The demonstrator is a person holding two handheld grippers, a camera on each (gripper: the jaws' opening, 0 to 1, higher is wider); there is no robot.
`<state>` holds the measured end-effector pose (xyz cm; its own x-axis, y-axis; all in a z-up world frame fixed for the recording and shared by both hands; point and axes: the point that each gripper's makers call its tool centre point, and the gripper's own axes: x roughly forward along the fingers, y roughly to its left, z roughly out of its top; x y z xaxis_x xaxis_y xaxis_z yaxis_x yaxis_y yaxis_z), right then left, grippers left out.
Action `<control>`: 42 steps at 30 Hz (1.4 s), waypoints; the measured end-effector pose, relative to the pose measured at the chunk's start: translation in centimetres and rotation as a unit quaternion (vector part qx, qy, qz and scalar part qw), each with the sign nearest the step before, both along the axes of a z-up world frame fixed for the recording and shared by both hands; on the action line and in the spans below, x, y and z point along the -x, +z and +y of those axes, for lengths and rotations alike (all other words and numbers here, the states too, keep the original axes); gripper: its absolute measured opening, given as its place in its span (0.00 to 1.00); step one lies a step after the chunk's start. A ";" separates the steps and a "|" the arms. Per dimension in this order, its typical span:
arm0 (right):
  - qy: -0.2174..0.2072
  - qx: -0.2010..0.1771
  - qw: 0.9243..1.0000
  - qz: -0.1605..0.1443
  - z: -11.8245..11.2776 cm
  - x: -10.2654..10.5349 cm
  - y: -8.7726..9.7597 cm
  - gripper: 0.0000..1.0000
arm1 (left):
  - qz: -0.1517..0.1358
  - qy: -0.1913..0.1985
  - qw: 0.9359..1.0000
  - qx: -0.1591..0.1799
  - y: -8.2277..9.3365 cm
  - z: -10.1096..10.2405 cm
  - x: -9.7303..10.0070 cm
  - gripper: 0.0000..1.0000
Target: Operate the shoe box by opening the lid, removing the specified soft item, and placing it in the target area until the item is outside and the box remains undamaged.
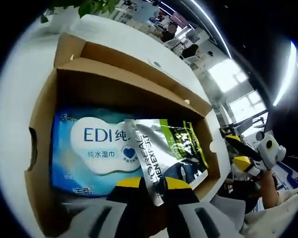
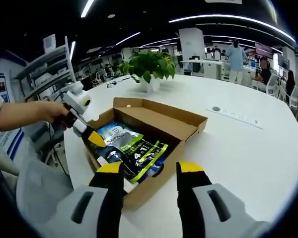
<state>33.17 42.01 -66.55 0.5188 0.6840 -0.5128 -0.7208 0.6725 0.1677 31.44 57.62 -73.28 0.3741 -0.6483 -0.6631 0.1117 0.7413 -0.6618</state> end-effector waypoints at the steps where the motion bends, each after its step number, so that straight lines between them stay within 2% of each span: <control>1: 0.001 -0.002 1.000 0.001 0.1 0.1 0.0 0.39 | 0.002 0.003 1.000 0.003 0.0 0.0 0.0 0.13; 5: 0.004 -0.006 1.000 0.006 0.8 0.2 -0.1 0.37 | -0.001 0.012 1.000 0.007 0.3 0.1 -0.1 0.04; 8: 0.009 -0.005 1.000 0.009 1.4 0.3 -0.3 0.36 | -0.003 0.015 1.000 0.010 0.4 0.2 0.0 0.01; 16: 0.027 -0.003 0.999 0.027 3.3 0.7 -1.5 0.36 | -0.015 0.012 1.000 -0.008 1.0 1.4 0.5 0.00; 23: 0.033 -0.005 0.998 0.050 4.7 0.1 -2.7 0.36 | -0.019 0.016 0.999 -0.027 1.0 2.5 0.7 0.00; 32: 0.049 0.017 0.997 0.049 6.1 -1.2 -3.9 0.35 | -0.024 0.015 0.998 -0.052 0.6 3.1 0.4 0.00; 36: 0.056 0.018 0.997 0.054 6.8 -1.9 -4.3 0.29 | -0.027 0.007 0.997 -0.067 0.2 3.0 0.2 0.01; 42: 0.058 0.029 0.996 0.062 7.6 -2.8 -5.1 0.31 | -0.027 0.006 0.997 -0.068 0.0 3.2 0.0 0.01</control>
<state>35.96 49.63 -71.62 0.3695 0.7025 -0.6083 -0.7701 0.5978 0.2227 31.42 60.83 -73.33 0.4198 -0.5493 -0.7225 0.1348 0.8249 -0.5489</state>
